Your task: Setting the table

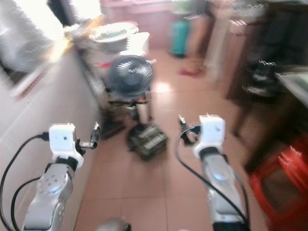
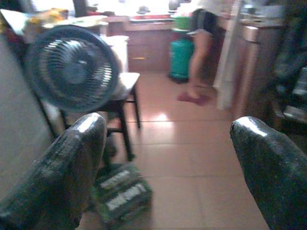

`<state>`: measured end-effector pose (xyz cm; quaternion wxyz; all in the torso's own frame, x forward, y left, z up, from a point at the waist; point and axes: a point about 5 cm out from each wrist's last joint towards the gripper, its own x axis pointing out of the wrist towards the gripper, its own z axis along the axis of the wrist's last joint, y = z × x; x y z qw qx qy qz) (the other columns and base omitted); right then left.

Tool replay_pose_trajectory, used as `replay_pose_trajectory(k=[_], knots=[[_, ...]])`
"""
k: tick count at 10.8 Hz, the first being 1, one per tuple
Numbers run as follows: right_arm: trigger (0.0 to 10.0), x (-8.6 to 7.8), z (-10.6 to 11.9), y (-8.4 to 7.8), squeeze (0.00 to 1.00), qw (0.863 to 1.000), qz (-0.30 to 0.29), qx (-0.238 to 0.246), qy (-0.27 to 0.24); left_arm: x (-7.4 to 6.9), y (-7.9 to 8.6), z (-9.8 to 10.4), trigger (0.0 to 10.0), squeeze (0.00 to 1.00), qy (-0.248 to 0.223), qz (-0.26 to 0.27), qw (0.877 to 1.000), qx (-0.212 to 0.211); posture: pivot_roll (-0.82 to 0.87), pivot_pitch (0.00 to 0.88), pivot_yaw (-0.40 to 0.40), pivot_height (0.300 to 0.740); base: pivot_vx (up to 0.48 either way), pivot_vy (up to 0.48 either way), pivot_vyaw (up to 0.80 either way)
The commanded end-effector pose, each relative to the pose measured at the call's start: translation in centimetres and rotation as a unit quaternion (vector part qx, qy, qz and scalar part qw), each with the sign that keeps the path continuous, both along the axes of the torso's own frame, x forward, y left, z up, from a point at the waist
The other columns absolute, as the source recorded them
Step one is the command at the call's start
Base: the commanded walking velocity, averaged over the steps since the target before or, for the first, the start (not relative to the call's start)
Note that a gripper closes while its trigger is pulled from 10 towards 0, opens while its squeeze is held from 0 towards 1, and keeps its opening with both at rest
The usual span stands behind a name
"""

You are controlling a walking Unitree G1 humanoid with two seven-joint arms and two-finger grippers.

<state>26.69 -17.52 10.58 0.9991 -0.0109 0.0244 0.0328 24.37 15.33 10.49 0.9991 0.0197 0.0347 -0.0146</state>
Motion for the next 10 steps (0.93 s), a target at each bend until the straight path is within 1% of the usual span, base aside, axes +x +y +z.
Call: replay_pose_trajectory(k=[1,3,5,6,9,10], knots=[[10.0,0.38,0.68,1.18,0.00,1.000,0.015,0.009,-0.011,0.07,0.48,0.21,10.0,0.00,-0.003,0.007,1.000,0.005,0.01,0.069,0.071,0.740,0.000,0.247,-0.80],[10.0,0.51,0.88,1.23,0.00,1.000,0.017,0.009,-0.012,0.24,0.37,0.62,10.0,0.00,-0.012,0.007,1.000,0.000,0.01,0.074,0.069,0.740,0.000,0.000,-0.80],[10.0,0.51,0.95,1.28,0.00,1.000,0.016,0.010,-0.012,0.26,0.52,0.69,10.0,0.00,-0.014,0.007,1.000,0.006,0.01,0.083,0.073,0.740,0.000,0.000,-0.80],[10.0,0.40,1.00,1.27,0.00,1.000,0.015,0.010,-0.012,0.20,0.54,0.65,10.0,0.00,-0.009,0.006,1.000,0.004,0.01,0.089,0.075,0.740,0.000,0.300,-0.80],[10.0,0.07,0.87,1.00,0.00,1.000,0.008,0.008,-0.008,0.00,0.42,0.51,10.0,0.00,-0.004,0.002,1.000,0.002,0.01,0.119,0.078,0.740,0.000,0.450,-0.80],[10.0,0.04,0.94,1.00,0.00,1.000,0.007,0.007,-0.009,0.04,0.51,0.67,10.0,0.00,-0.007,0.003,1.000,0.001,0.01,0.118,0.079,0.740,0.000,0.000,-0.80]])
